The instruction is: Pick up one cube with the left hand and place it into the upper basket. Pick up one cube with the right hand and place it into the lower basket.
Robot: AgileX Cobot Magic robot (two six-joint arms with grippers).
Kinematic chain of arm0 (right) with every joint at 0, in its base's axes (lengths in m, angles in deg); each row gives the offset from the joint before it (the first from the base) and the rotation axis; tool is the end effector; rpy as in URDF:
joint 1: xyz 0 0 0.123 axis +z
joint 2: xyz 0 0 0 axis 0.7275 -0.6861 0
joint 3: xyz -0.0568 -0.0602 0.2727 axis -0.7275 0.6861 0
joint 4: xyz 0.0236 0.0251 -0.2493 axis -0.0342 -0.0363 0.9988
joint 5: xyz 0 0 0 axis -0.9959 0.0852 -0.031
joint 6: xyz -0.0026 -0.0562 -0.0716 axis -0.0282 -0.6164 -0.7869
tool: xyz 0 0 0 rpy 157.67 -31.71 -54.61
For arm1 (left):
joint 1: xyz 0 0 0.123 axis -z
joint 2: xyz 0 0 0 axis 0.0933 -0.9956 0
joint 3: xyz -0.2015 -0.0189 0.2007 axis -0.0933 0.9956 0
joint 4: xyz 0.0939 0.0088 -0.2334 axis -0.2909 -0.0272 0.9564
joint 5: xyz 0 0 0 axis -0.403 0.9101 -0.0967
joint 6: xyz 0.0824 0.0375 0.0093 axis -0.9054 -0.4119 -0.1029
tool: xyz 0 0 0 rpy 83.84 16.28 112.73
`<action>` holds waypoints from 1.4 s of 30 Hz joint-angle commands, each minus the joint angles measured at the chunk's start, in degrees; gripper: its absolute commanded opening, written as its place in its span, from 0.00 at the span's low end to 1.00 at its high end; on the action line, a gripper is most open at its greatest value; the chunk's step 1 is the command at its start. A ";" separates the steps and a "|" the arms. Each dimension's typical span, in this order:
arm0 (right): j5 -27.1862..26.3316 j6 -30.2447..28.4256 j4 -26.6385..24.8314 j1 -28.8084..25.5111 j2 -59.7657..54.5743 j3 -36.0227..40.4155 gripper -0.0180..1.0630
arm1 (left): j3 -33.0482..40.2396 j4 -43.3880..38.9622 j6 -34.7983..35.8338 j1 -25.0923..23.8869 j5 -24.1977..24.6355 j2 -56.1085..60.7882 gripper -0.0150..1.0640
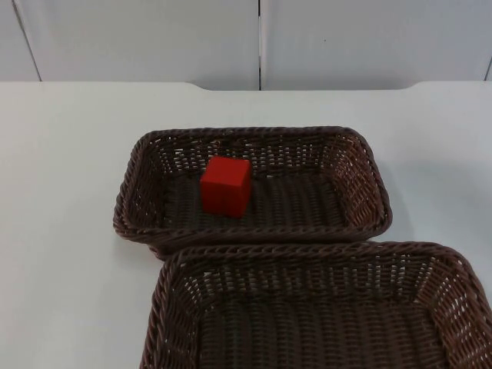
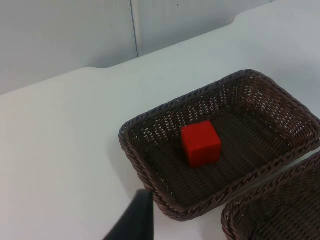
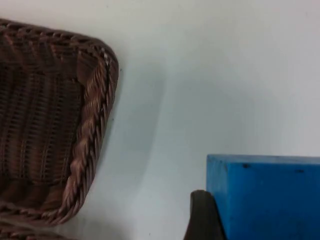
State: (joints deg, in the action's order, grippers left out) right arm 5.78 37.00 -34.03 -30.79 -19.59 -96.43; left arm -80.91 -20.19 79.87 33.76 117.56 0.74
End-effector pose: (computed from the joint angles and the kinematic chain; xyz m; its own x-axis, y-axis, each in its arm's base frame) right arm 0.3038 0.0813 0.3088 -0.7978 -0.2371 -0.5543 -0.2513 0.9665 -0.0518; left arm 0.1052 -0.0559 0.3362 -0.4270 0.2316 -0.8741 0.4687 0.8833 0.0051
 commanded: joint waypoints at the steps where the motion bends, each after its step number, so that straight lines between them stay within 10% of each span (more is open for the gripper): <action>1: -0.83 -0.44 -0.27 0.14 2.29 1.50 0.02 | 0.23 0.04 0.35 0.18 -0.32 0.22 0.99; 24: 1.58 -0.61 -1.61 0.80 13.54 12.53 0.02 | 0.23 0.39 0.35 0.18 -0.32 0.22 0.99; 42: 0.75 -2.14 -1.61 20.62 12.96 12.62 0.02 | 0.23 0.53 0.35 0.18 -0.32 0.22 0.99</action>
State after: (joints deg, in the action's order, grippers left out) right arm 7.06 35.56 -35.39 -10.80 -6.87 -84.07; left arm -80.91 -20.19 79.87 33.76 117.56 0.74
